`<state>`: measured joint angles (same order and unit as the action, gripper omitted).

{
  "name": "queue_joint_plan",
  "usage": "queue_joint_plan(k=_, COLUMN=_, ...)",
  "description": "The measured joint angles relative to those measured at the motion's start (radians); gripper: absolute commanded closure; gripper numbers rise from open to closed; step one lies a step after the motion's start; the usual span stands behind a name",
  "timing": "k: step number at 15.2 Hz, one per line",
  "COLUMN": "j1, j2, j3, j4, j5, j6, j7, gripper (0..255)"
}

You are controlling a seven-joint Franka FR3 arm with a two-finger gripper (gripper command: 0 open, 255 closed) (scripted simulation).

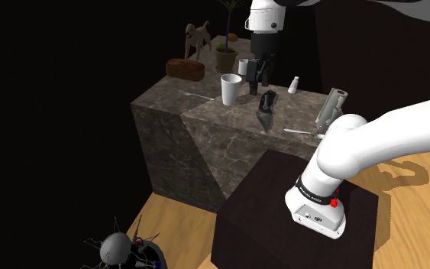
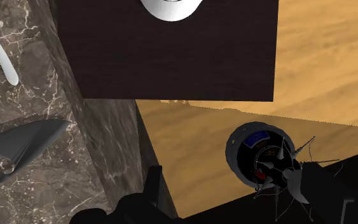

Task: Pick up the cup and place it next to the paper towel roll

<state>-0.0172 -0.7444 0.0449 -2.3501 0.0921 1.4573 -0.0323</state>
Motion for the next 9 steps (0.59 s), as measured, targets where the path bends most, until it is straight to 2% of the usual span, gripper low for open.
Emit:
queue_joint_plan(k=2, j1=-0.003, j2=0.009, j3=-0.004, j4=-0.002, j5=-0.007, j6=0.012, j7=-0.007, gripper=0)
queue_joint_plan(k=9, j1=-0.042, j2=0.159, j3=-0.060, j4=-0.001, j5=-0.092, j6=0.190, j7=-0.095, gripper=0)
